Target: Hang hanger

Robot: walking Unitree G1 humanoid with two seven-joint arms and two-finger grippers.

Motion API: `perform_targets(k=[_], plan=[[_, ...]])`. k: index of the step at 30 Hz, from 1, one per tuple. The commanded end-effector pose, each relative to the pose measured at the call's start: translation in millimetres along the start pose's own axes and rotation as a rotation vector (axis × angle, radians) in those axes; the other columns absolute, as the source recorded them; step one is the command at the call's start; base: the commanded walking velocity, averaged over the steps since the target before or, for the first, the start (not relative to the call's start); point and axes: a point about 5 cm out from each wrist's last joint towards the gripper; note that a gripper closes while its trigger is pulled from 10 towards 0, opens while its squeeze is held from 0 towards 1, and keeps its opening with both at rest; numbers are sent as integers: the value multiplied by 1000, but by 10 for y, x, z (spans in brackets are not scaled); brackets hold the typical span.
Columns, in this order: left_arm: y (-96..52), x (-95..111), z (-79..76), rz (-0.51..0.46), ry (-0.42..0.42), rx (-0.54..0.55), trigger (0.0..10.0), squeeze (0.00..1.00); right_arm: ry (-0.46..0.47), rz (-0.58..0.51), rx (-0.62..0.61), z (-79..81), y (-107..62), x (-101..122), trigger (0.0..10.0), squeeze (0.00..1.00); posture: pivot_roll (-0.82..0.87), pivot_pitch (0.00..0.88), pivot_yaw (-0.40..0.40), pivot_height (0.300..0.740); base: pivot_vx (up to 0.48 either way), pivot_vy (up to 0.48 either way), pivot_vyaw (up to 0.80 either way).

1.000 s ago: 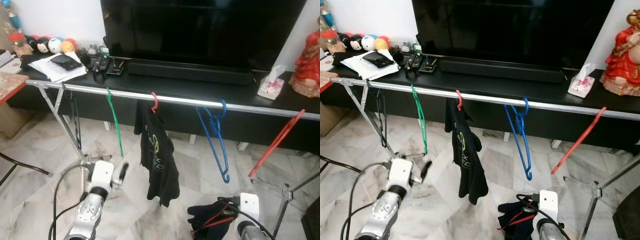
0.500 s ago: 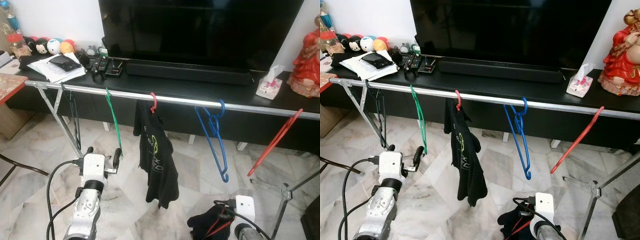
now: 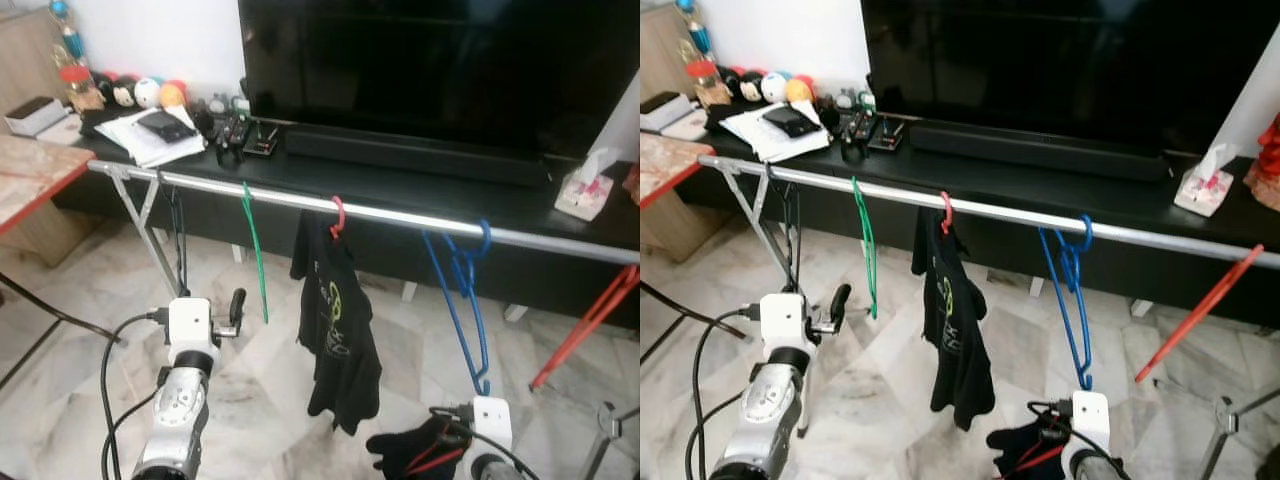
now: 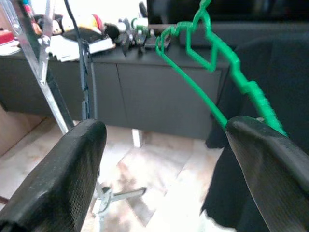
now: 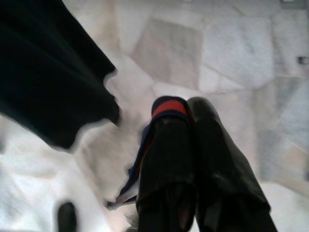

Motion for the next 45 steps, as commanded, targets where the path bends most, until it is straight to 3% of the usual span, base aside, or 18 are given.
perform_targets(k=[1, 15, 18, 23, 29, 30, 33, 43, 45], plan=[[50, 85, -72, -29, -28, -19, 10000, 0, -5, -7, -21, -86, -15, 20, 10000, 0, -87, 0, -44, 740, 247, 0, 0], [55, 238, -179, -87, 18, -103, 10000, 0, -1, 0, -18, -86, -23, -5, 10000, 0, -88, 0, -44, 740, 142, 0, 0], [162, 298, -172, -35, 37, -70, 10000, 0, 0, 2, -15, -84, -26, -17, 10000, 0, -85, 0, -48, 740, 0, 0, 0], [299, 438, -190, -47, 5, -69, 10000, 0, -1, 5, -13, -86, -29, -23, 10000, 0, -84, 0, -50, 740, 0, 0, 0], [639, 511, -201, 90, 20, -11, 10000, 0, 0, 8, -12, -85, -30, -30, 10000, 0, -85, 0, -50, 740, 0, 0, 0], [716, 526, -235, 134, -9, -10, 10000, 0, 1, 9, -11, -82, -30, -33, 10000, 0, -91, 0, -49, 740, 0, 0, 0], [778, 562, -274, 157, -28, -1, 10000, 0, 2, 11, -11, -84, -31, -37, 10000, 0, -93, 0, -48, 740, 0, 0, 0], [937, 620, -359, 298, 42, 25, 10000, 0, 9, 13, -13, -92, -35, -45, 10000, 0, -99, 0, -43, 740, 0, 0, 0], [948, 610, -361, 316, 18, 32, 10000, 0, 11, 13, -13, -92, -36, -48, 10000, 0, -100, 0, -42, 740, 0, 0, 0]])
Point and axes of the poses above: a point about 5 cm out from each wrist's last joint towards the gripper, its own y axis pointing out of the wrist towards the gripper, its own x axis along the axis of the wrist's last joint, z = x × y, and after that the axes turned 10 degrees about y, right-handed
